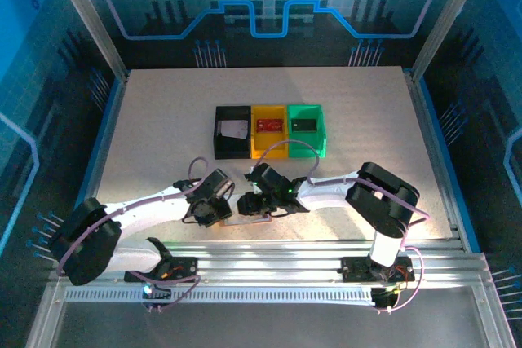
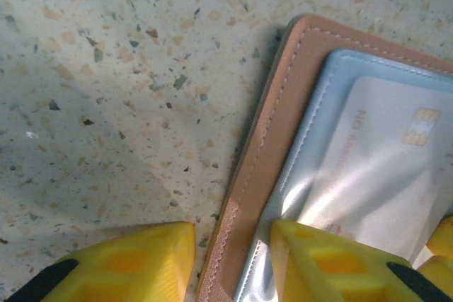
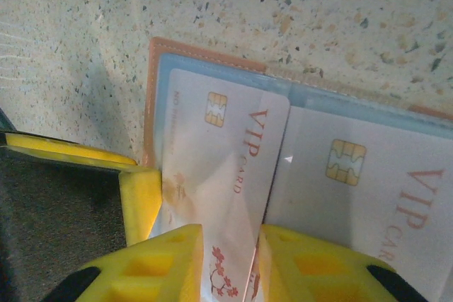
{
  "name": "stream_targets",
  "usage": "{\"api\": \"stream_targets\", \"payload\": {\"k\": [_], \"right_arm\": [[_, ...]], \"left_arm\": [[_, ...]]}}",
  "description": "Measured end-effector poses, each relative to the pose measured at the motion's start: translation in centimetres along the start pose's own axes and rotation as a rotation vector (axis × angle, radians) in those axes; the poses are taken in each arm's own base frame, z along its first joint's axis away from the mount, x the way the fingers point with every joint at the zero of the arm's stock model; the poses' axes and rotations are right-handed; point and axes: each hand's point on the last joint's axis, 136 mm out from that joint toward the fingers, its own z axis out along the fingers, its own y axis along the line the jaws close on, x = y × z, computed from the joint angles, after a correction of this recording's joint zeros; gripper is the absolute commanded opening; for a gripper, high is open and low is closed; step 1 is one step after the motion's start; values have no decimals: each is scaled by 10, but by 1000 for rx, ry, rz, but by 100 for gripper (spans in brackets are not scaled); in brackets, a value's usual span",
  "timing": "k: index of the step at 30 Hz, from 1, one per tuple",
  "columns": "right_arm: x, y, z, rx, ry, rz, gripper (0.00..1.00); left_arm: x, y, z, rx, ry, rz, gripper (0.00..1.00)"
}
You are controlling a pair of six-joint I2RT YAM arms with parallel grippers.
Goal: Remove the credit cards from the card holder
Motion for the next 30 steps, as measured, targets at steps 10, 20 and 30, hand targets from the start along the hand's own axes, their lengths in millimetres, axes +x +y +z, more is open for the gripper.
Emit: {"api": "stream_targets", "payload": {"k": [10, 20, 30], "right_arm": [[-2, -2, 0, 35, -14, -30, 28], [-3, 1, 4, 10, -15, -41, 26], [-2, 0, 3, -48, -48, -41, 18]], "left_arm": [[0, 0, 1, 2, -3, 3, 35], [0, 0, 2, 4, -13, 12, 35], [1, 0, 3, 8, -16, 16, 35]]}}
